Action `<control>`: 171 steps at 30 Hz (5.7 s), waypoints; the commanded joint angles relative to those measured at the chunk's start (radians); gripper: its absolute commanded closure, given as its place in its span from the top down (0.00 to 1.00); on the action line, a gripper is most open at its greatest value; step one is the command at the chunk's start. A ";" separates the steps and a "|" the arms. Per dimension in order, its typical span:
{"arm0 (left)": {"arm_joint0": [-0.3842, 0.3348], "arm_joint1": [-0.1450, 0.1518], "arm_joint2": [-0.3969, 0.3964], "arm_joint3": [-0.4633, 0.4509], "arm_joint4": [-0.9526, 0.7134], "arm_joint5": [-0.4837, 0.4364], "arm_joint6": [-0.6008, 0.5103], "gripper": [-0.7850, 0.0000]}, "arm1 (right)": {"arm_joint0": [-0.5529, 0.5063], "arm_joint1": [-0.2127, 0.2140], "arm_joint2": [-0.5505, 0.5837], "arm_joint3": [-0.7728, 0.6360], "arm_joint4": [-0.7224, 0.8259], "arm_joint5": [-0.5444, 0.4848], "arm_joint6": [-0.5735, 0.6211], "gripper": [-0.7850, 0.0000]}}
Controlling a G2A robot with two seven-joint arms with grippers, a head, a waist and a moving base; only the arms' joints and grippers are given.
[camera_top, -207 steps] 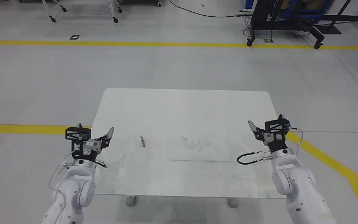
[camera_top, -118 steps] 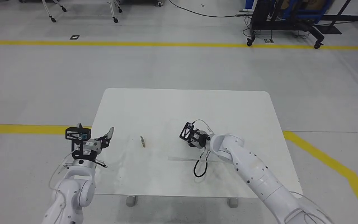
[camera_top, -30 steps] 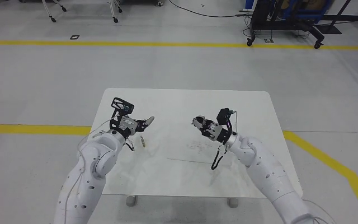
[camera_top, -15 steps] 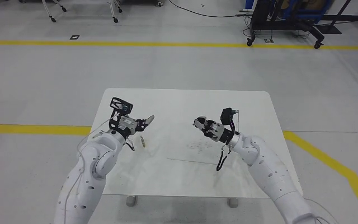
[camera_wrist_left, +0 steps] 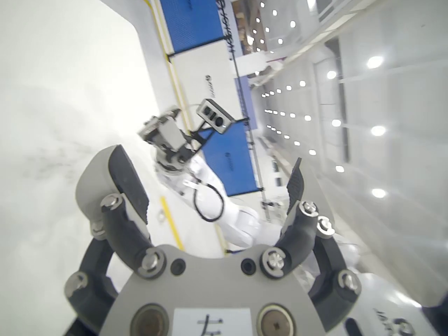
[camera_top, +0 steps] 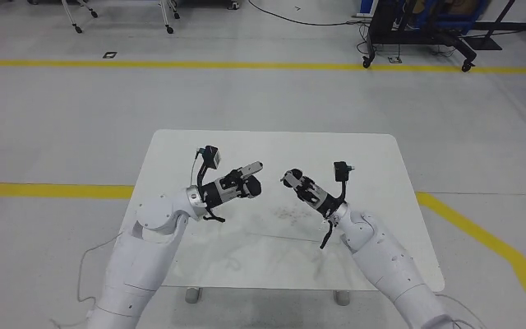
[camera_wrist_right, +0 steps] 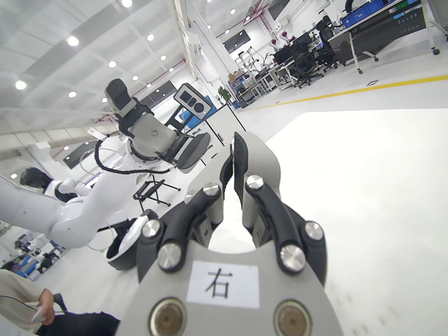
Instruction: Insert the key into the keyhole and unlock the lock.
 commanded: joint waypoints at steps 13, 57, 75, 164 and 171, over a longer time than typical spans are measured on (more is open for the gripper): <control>-0.059 -0.007 0.089 0.133 0.177 -0.200 0.024 0.97 | -0.002 -0.002 -0.007 -0.001 0.080 0.022 0.042 0.00; -0.052 0.013 0.132 0.098 0.361 -0.234 0.077 0.30 | -0.030 0.013 -0.024 -0.057 0.573 0.141 0.528 0.00; -0.063 0.018 0.145 0.107 0.369 -0.228 0.062 0.13 | -0.037 0.013 -0.024 -0.058 0.672 0.165 0.613 0.00; -0.081 0.083 0.204 0.034 0.489 -0.391 -0.193 0.00 | 0.101 0.235 -0.181 -0.150 0.574 0.132 0.973 0.00; -0.081 0.087 0.209 0.034 0.490 -0.389 -0.175 0.11 | 0.118 0.257 -0.229 -0.148 0.601 0.104 0.945 0.00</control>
